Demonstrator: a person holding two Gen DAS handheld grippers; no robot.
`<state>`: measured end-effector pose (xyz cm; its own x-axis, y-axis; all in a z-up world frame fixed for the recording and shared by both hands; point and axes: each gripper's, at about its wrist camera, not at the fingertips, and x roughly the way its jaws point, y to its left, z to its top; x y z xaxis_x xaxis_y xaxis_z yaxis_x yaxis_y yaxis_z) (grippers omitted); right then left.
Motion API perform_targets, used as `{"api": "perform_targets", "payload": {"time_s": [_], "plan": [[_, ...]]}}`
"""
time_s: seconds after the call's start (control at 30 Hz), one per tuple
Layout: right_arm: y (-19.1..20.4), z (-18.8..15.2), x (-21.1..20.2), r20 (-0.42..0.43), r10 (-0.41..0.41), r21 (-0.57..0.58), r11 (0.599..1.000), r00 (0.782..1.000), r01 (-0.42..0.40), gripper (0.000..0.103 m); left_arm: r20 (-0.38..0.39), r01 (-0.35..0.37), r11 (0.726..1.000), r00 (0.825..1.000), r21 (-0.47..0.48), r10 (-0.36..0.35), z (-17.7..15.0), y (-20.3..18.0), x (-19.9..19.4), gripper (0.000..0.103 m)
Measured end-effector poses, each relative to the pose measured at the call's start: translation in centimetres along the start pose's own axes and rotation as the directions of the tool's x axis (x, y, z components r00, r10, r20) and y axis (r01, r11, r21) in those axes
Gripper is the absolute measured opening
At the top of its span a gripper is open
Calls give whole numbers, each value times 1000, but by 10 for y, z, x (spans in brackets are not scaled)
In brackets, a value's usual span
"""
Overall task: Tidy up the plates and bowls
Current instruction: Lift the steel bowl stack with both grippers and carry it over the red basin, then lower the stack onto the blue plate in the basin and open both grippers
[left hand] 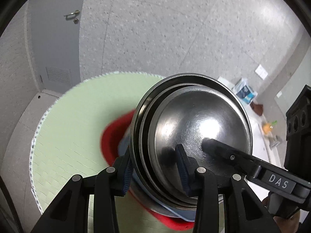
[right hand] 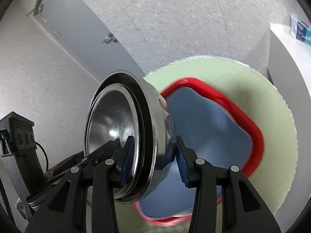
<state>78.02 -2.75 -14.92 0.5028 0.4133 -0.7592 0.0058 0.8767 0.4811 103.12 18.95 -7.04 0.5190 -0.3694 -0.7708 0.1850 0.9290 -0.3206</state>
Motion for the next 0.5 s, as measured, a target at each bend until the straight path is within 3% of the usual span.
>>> {"api": "perform_targets", "payload": {"time_s": [0.23, 0.5], "plan": [[-28, -9, 7, -58, -23, -8, 1000, 998, 23, 42, -52, -33, 999, 998, -4, 32, 12, -20, 34, 36], [-34, -15, 11, -76, -80, -76, 994, 994, 74, 42, -101, -48, 999, 994, -15, 46, 17, -28, 57, 38]]}}
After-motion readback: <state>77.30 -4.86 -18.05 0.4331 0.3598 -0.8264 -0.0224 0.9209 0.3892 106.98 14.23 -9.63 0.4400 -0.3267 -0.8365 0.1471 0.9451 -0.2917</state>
